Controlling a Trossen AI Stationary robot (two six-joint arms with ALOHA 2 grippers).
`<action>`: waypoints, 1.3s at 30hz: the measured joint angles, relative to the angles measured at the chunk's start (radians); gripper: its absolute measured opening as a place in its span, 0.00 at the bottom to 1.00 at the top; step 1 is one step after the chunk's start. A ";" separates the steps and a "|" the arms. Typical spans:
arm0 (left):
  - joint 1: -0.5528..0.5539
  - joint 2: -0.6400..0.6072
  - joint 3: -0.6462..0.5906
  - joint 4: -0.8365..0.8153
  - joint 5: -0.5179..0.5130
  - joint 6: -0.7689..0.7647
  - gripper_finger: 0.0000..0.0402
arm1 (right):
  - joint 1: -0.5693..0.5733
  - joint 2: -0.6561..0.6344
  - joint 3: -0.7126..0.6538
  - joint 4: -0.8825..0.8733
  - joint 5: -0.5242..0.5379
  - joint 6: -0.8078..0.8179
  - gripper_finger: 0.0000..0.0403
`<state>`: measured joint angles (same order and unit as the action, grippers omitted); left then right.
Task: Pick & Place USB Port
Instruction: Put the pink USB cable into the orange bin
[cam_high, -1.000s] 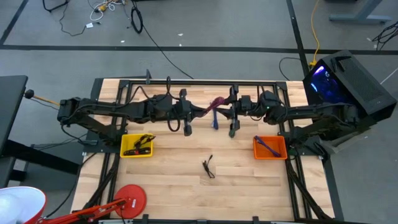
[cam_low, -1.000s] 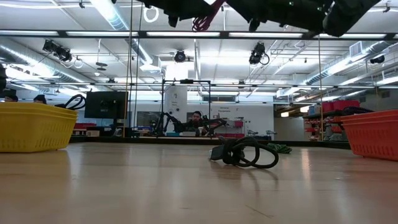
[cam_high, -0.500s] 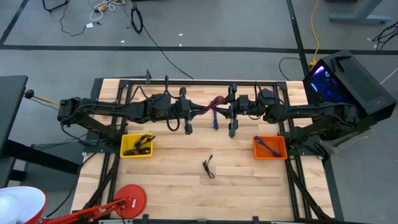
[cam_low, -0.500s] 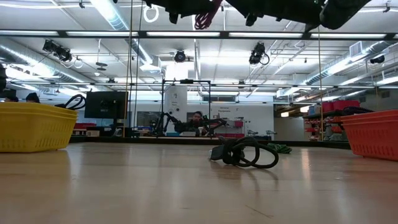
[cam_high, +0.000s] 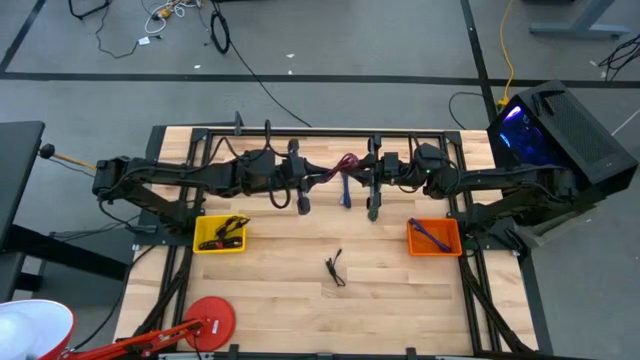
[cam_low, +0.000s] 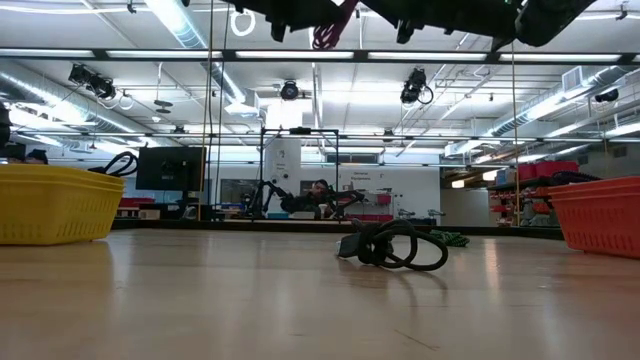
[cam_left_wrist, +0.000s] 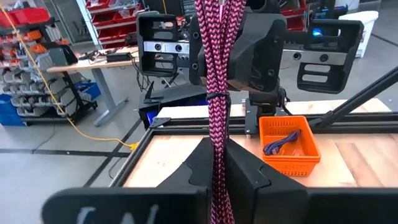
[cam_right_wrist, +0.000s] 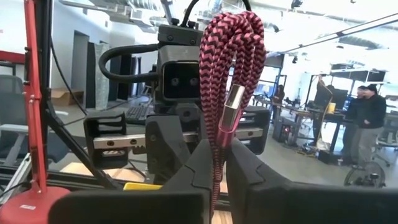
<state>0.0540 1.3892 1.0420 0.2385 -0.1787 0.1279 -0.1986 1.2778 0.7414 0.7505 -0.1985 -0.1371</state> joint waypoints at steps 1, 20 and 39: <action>0.000 0.000 0.000 -0.001 0.000 -0.012 0.09 | 0.000 0.000 0.000 -0.003 0.001 0.000 0.03; -0.002 -0.006 0.000 -0.032 -0.093 0.023 0.12 | -0.087 -0.064 0.001 -0.115 0.023 0.023 0.03; 0.000 -0.049 0.001 -0.206 -0.125 0.015 0.12 | -0.084 -0.683 0.000 -0.960 0.210 0.090 0.03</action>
<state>0.0536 1.3403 1.0428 0.0322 -0.3035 0.1424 -0.2829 0.5948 0.7415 -0.2091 0.0115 -0.0475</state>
